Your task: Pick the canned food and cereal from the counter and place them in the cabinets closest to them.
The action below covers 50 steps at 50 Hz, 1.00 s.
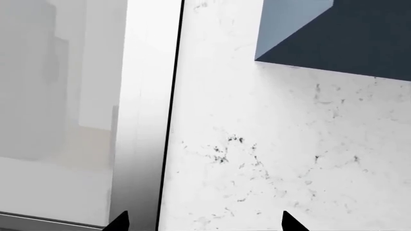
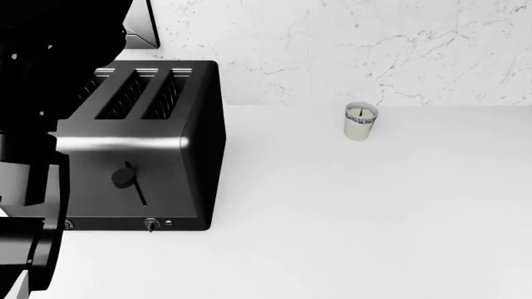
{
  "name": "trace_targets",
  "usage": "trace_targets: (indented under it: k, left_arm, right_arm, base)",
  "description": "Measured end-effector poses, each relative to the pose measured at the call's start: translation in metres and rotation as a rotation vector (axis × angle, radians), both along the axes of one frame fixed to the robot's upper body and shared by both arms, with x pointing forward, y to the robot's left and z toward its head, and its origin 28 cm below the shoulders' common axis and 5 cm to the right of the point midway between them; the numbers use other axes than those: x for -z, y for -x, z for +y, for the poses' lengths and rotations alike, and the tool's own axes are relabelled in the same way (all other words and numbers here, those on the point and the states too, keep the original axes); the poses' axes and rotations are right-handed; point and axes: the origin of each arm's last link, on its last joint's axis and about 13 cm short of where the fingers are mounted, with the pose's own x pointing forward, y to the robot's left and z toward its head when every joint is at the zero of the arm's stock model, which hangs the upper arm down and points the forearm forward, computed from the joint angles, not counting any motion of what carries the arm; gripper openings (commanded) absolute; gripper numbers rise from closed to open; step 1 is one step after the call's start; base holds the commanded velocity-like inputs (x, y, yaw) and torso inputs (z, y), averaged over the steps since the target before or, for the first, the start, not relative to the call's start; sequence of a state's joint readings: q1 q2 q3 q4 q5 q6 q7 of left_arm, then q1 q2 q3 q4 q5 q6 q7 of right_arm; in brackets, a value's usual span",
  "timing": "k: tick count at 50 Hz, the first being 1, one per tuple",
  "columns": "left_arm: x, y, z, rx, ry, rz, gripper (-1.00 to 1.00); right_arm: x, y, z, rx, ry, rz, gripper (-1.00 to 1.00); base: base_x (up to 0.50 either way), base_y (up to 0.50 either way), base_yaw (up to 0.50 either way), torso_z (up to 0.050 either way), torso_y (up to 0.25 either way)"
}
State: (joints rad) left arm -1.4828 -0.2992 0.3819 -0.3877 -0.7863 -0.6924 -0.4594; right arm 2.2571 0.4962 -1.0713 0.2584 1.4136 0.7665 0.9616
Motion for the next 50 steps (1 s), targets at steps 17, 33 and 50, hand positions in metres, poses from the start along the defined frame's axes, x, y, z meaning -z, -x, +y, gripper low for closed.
trace_targets:
  k: [17, 33, 50]
  left_arm:
    - [0.000, 0.001, 0.000, 0.004, -0.005, -0.002, 1.00]
    - [0.001, 0.002, 0.000, 0.007, -0.007, -0.003, 1.00]
    - [0.002, 0.003, -0.001, 0.007, -0.011, -0.002, 1.00]
  right_arm:
    - [0.004, 0.003, -0.001, -0.034, 0.043, -0.046, 1.00]
    - [0.004, 0.012, 0.005, -0.072, 0.071, -0.054, 1.00]
    - [0.007, 0.022, 0.008, -0.083, 0.100, -0.035, 1.00]
  base:
    - [0.00, 0.00, 0.00, 0.000, 0.000]
    - [0.00, 0.00, 0.00, 0.000, 0.000]
    - [0.00, 0.00, 0.00, 0.000, 0.000]
